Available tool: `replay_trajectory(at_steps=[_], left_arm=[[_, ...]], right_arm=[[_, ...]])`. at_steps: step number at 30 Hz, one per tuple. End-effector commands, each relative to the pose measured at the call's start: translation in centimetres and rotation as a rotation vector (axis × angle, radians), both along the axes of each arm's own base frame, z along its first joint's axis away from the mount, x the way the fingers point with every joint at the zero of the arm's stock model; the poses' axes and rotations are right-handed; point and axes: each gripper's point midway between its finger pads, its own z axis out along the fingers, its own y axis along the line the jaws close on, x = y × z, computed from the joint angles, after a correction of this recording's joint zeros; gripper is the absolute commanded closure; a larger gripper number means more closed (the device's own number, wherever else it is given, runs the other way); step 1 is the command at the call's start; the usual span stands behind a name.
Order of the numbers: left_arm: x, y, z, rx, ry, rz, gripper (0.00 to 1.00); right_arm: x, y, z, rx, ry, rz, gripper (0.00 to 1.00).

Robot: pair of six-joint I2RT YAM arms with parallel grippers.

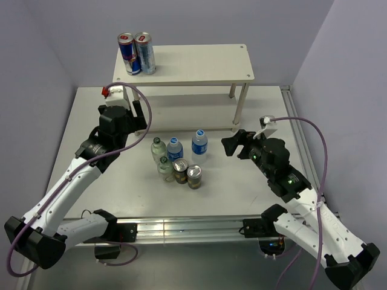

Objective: Place and organize the beverage onto the shelf

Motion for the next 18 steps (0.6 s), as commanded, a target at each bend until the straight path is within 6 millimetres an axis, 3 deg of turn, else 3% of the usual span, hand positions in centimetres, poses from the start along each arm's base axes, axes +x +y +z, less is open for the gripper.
replay_trajectory(at_steps=[1,4,7,18], left_arm=[[0.6,1.2,2.0,0.019,-0.103,0.044,0.15],[0.8,1.6,1.5,0.022,-0.093,0.081,0.13],[0.9,1.1,1.3,0.025,-0.073,0.055,0.01],[1.0,0.9,0.6,0.023,-0.068,0.042,0.01]], right_arm=[[-0.3,-0.4,1.1,-0.009,-0.050,-0.023,0.07],[-0.3,-0.3,1.2,-0.025,-0.068,-0.011,0.06],[0.0,0.2,1.0,-0.039,-0.071,0.000,0.06],[0.9,3.7,-3.8,-0.299,0.042,-0.025,0.07]])
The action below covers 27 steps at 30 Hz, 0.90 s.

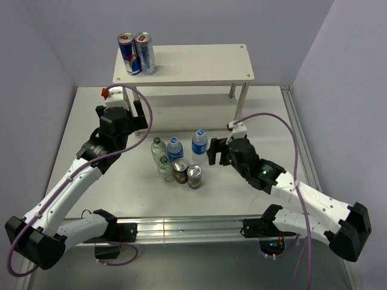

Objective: Place and organize the beverage onto the shelf

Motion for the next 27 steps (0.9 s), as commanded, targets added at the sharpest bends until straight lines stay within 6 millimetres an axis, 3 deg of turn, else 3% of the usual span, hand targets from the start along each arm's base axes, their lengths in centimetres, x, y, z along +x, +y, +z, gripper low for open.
replay_trajectory(at_steps=[1,5,10,27], left_arm=[[0.6,-0.3,1.3,-0.016,-0.037,-0.009,0.01],[0.6,-0.1,1.2,-0.010,-0.038,-0.003,0.01],[0.3,0.9,1.3,0.002,-0.053,0.038,0.01],[0.1,1.8,1.6,0.006,-0.073,0.086,0.01]], right_arm=[[0.5,0.5,1.5,-0.067,-0.057,-0.064,0.07],[0.4,1.5,0.0,-0.038,-0.044,-0.043,0.07],[0.7,2.5,-0.6,-0.012,-0.065,-0.016,0.07],[5.3,4.9,-2.9,-0.065,-0.108,-0.105,0.08]])
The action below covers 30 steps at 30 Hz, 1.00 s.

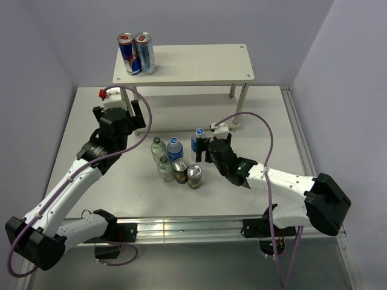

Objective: Place and organize the beverage onto the shelf

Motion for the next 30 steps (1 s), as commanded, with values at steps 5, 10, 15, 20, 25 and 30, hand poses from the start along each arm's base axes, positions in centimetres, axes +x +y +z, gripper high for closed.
replay_trajectory(at_steps=[5,10,15,20,25,30], left_arm=[[-0.4,1.0,2.2,-0.021,-0.077,0.030,0.01],[-0.6,1.0,2.3,-0.024,-0.080,0.031,0.01],[-0.7,1.1,2.3,-0.024,-0.083,0.033,0.02],[-0.7,1.3,2.4,-0.025,-0.088,0.039,0.02],[-0.8,1.3,2.4,-0.023,-0.089,0.042,0.02],[-0.7,1.4,2.3,-0.020,-0.088,0.045,0.02]], right_arm=[[2.3,1.4,2.7,0.054,-0.093,-0.045,0.08],[2.4,2.1,2.8,0.092,-0.101,-0.024,0.08],[2.7,3.0,2.7,0.115,-0.105,-0.009,0.06],[3.6,3.8,1.8,0.108,-0.111,-0.016,0.05],[5.2,4.0,0.5,0.087,-0.140,-0.072,0.05],[6.2,3.3,-0.3,0.089,-0.193,-0.141,0.09]])
